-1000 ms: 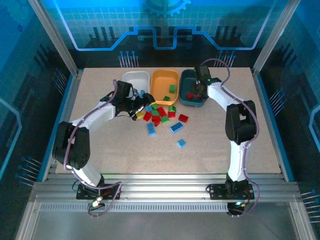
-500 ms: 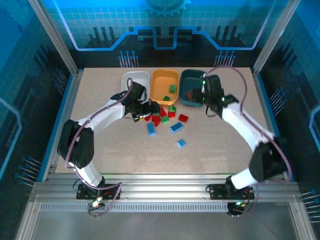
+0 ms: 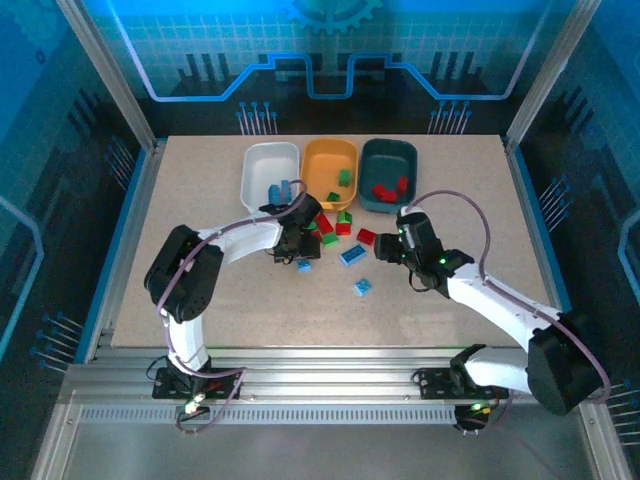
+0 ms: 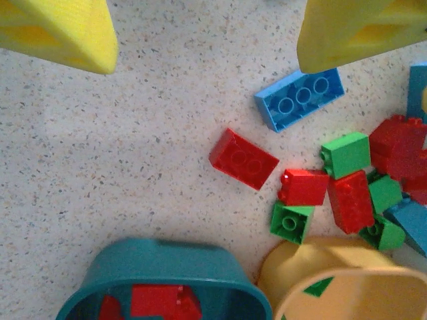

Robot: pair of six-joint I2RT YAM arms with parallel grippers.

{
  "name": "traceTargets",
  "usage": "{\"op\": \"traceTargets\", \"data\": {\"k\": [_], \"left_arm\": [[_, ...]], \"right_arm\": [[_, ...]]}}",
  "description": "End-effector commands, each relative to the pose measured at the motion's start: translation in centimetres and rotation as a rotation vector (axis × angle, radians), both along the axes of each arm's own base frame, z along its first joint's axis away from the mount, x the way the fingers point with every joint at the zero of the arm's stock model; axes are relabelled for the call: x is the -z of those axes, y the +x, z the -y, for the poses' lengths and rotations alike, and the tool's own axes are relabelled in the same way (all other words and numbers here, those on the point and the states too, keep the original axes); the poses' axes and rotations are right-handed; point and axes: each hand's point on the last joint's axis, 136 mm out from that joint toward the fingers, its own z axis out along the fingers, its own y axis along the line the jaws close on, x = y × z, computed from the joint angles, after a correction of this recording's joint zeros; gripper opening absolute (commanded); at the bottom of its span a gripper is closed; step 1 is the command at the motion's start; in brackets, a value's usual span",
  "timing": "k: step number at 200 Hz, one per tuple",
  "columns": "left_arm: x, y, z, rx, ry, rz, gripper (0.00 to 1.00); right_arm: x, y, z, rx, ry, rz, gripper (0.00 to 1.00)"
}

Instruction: Sort the legos into containers by color

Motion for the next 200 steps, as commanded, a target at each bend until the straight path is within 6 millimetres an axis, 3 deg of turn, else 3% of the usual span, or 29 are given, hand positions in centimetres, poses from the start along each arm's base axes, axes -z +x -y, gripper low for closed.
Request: {"op": "traceTargets", "data": {"k": [1, 28, 66, 80, 101, 120, 143, 157, 179, 200], "left_arm": [[1.4, 0.0, -0.1, -0.013, 0.058, -0.011, 0.63], [2.1, 0.1, -0.4, -0.016, 0.082, -0.008, 0.56], [1.7, -0.8, -1.6, -0.01, 0.112, 0.011, 0.24], [1.2, -1.4, -2.1, -0.008, 0.115, 0.014, 0.18], [-0.9, -2.4, -2.9, -0.015, 0.102, 0.042, 0.17], [-4.8, -2.5, -3.9, -0.016, 0.098, 0.128, 0.17], [-10.1, -0.4, -5.6, -0.044, 0.071, 0.224, 0.17], [-12.1, 1.7, -7.0, -0.086, 0.052, 0.26, 0.18], [-13.1, 5.6, -9.1, -0.165, -0.009, 0.273, 0.17], [-12.6, 9.6, -9.9, -0.195, -0.039, 0.266, 0.16]], "right_arm": [[-0.7, 0.7, 0.0, 0.055, 0.037, 0.061, 0.72], [-0.6, 0.7, 0.2, 0.066, 0.036, 0.058, 0.72], [-0.9, 0.6, 0.6, 0.08, 0.032, 0.072, 0.71], [-0.9, 0.6, 0.6, 0.081, 0.036, 0.075, 0.71], [-0.7, 0.6, 0.7, 0.084, 0.031, 0.071, 0.71], [-0.4, 0.7, 0.5, 0.081, 0.027, 0.064, 0.71], [0.0, 0.8, 0.3, 0.078, 0.029, 0.053, 0.71], [0.2, 1.0, 0.2, 0.079, 0.027, 0.047, 0.71], [0.7, 1.0, 0.1, 0.081, 0.031, 0.036, 0.71], [0.9, 1.1, 0.1, 0.082, 0.025, 0.028, 0.71]]}}
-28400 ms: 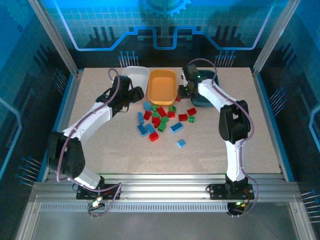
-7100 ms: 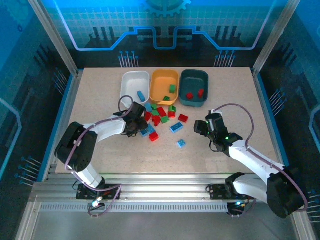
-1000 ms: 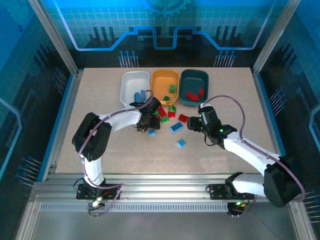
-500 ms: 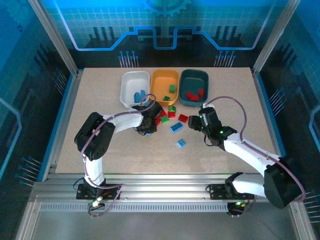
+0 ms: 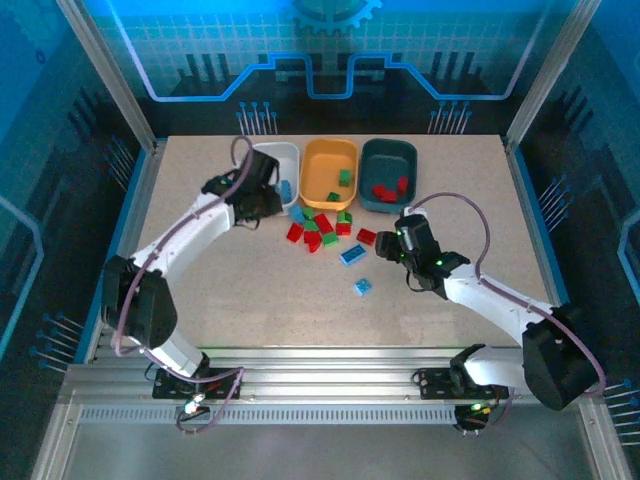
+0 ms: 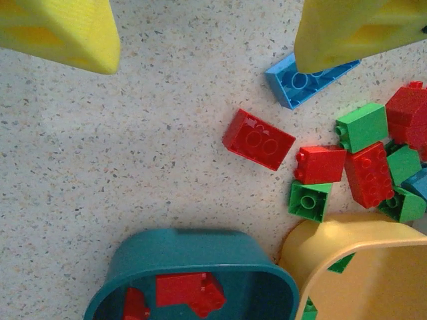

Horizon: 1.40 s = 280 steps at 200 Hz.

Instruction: Sort the legos into containers by color

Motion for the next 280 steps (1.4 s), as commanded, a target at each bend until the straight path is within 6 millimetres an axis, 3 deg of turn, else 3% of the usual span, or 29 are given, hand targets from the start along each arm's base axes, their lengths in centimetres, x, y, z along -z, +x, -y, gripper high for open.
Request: {"op": "traceTargets", "data": {"k": [1, 39, 64, 78, 146, 161, 190, 208, 231, 264, 280], "left_arm": [[1.9, 2.9, -0.9, 0.012, -0.014, -0.057, 0.16], [3.6, 8.4, -1.2, 0.013, 0.006, -0.076, 0.15], [5.7, 10.5, -1.7, -0.015, -0.001, -0.123, 0.15], [6.3, 11.3, -1.9, -0.019, 0.01, -0.136, 0.2], [6.3, 12.5, -1.3, 0.012, -0.004, -0.147, 0.53], [5.9, 12.4, -1.3, 0.007, -0.008, -0.149, 0.67], [3.0, 11.3, -0.2, 0.032, -0.052, -0.093, 0.68], [1.1, 9.5, 1.9, 0.081, -0.082, -0.039, 0.71], [0.9, 5.9, 5.4, 0.149, -0.115, 0.005, 0.75], [2.7, 0.3, 16.1, 0.506, -0.07, 0.036, 0.72], [5.0, -1.2, 19.6, 0.672, 0.053, 0.023, 0.72]], "right_arm": [[0.1, 0.2, -0.5, 0.006, 0.009, 0.008, 0.71], [0.0, 0.2, -0.5, 0.003, 0.013, 0.009, 0.71], [-0.2, 0.2, -0.6, 0.0, 0.016, 0.014, 0.71], [-0.2, 0.2, -0.6, -0.002, 0.014, 0.015, 0.71], [-0.2, 0.3, -1.3, -0.035, 0.013, -0.003, 0.72], [-0.2, 0.3, -1.3, -0.037, 0.011, -0.002, 0.72], [-0.2, 0.2, -1.4, -0.037, 0.008, -0.001, 0.72], [-0.2, 0.2, -1.3, -0.031, 0.005, 0.0, 0.72], [-0.3, 0.1, -0.6, 0.009, 0.003, 0.006, 0.72], [-0.6, -0.5, 2.5, 0.156, -0.02, 0.027, 0.75], [-0.8, -0.9, 3.5, 0.193, 0.009, 0.038, 0.77]]}}
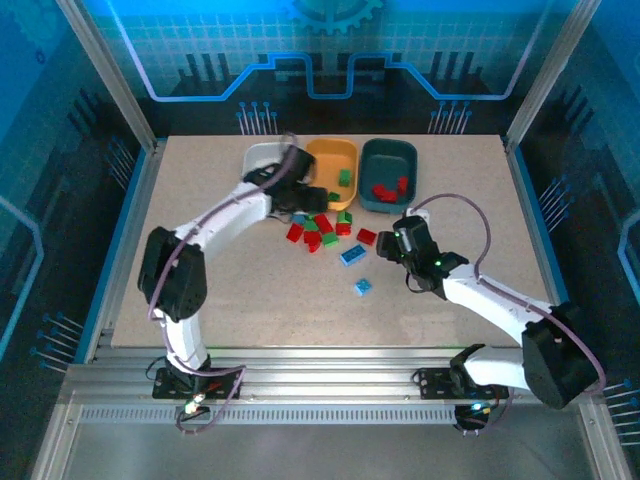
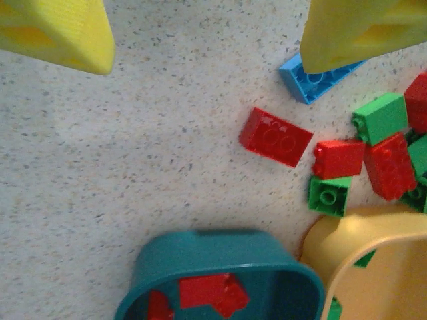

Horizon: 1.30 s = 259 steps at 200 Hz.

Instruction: Sort the legos into containers by color

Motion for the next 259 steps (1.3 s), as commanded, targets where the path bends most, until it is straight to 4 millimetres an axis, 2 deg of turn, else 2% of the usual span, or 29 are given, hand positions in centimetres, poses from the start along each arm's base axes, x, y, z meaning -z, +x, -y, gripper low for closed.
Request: {"op": "traceTargets", "data": {"k": [1, 15, 37, 80, 103, 133, 161, 194, 259], "left_arm": [[2.5, -2.0, 6.0, 0.275, 0.1, 0.056, 0.72], [4.4, -2.7, 8.2, 0.364, 0.141, 0.038, 0.72], [6.3, -2.6, 9.9, 0.448, 0.179, 0.042, 0.72], [9.7, -2.0, 10.5, 0.51, 0.235, 0.001, 0.72], [10.6, -2.8, 10.8, 0.531, 0.229, -0.028, 0.7], [12.3, -4.1, 9.9, 0.542, 0.275, -0.057, 0.67], [12.4, -5.0, 9.1, 0.53, 0.288, -0.055, 0.64], [11.2, -5.5, 8.7, 0.499, 0.263, -0.038, 0.63], [9.2, -6.1, 7.5, 0.437, 0.244, -0.01, 0.71]], "right_arm": [[-0.7, -0.6, 2.4, 0.112, 0.017, 0.034, 0.77], [-0.8, -0.9, 3.1, 0.131, 0.042, 0.038, 0.77], [-0.8, -1.0, 4.0, 0.16, 0.058, 0.041, 0.77], [-0.7, -1.0, 4.2, 0.165, 0.072, 0.04, 0.78], [-0.8, -1.0, 4.2, 0.164, 0.076, 0.04, 0.78], [-0.8, -0.9, 4.1, 0.161, 0.082, 0.041, 0.78], [-0.6, -0.9, 4.0, 0.155, 0.081, 0.039, 0.78], [-0.6, -0.8, 3.8, 0.146, 0.086, 0.036, 0.78], [-0.3, -0.6, 3.6, 0.139, 0.087, 0.027, 0.78]]}}
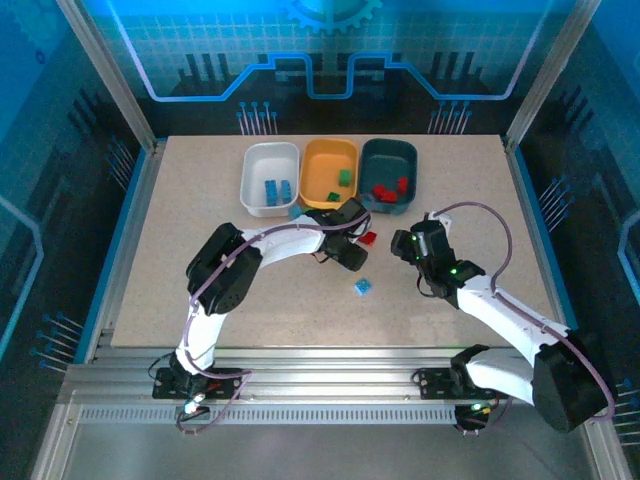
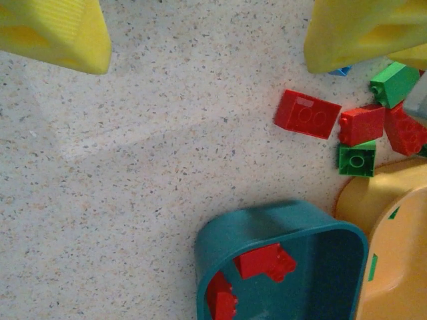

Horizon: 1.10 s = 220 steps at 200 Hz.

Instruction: Sort the legos into containers by color

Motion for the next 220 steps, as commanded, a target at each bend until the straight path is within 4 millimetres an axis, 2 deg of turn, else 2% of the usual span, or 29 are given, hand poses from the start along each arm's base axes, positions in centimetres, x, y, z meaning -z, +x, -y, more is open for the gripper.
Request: {"op": "traceTargets", "data": {"k": [1, 47, 93, 128, 180, 220], "left_arm": [[-2.3, 0.0, -0.1, -0.03, -0.03, 0.043, 0.71], [-4.0, -0.1, -0.5, -0.039, -0.046, 0.069, 0.76], [-3.9, -0.4, -0.7, -0.021, -0.022, 0.048, 0.76], [-2.9, -0.4, -0.6, -0.009, -0.013, 0.041, 0.77], [-1.1, 0.8, 1.4, 0.03, -0.022, 0.011, 0.73], [0.4, 0.1, 1.7, 0.029, -0.032, -0.032, 0.69]], "right_arm": [[0.2, 0.2, 0.2, 0.015, 0.013, 0.0, 0.78], [0.6, 0.4, 0.2, 0.014, 0.007, -0.011, 0.78], [0.5, 0.4, 0.2, 0.018, 0.007, -0.009, 0.78], [0.5, 0.4, 0.1, 0.013, 0.008, -0.01, 0.78], [0.5, 0.4, 0.1, 0.01, 0.004, -0.01, 0.78], [0.3, 0.4, 0.2, 0.013, 0.003, -0.007, 0.78]]}}
